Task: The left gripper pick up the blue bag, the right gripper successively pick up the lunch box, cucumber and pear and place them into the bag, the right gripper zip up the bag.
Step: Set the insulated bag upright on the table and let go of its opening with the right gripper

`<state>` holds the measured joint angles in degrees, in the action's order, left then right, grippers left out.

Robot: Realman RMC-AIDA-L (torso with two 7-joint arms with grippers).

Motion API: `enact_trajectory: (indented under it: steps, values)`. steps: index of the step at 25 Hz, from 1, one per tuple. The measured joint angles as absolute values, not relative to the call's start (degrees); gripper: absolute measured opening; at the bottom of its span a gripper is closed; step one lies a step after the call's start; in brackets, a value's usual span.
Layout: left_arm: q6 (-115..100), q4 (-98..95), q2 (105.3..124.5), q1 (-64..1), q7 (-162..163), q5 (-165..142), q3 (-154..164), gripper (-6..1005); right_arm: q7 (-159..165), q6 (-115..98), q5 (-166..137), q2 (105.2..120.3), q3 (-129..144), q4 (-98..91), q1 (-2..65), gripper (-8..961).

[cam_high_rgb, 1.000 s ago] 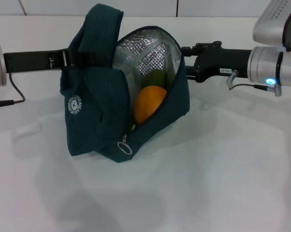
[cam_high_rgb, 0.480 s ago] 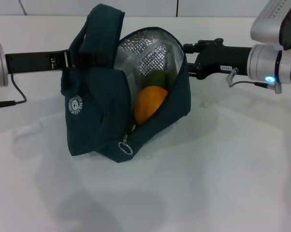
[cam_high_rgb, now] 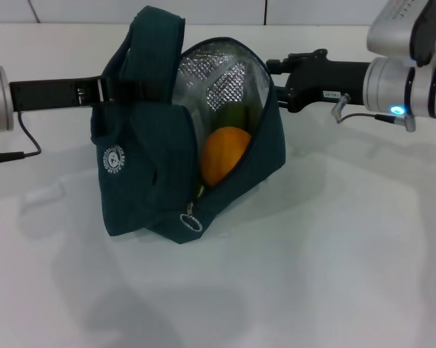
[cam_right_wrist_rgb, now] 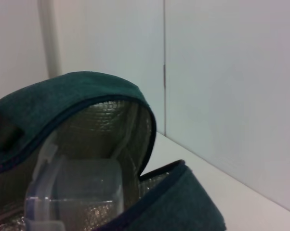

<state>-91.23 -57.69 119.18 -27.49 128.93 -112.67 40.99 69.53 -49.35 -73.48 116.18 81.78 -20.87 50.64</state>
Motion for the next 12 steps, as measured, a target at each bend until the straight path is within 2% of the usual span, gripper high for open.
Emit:
enact_trajectory:
  steps: [2,12]
  values:
    - [-91.23,-57.66,119.18,-27.50,128.92,-112.67,40.97,41,69.52,-48.84,-73.39,116.18,82.46,-20.86,50.96,531]
    - [-91.16,-56.98,119.18,-27.51,128.68,-112.66,40.78,42,69.51,-46.74,-72.60,116.18,83.06,-20.84,50.86,165]
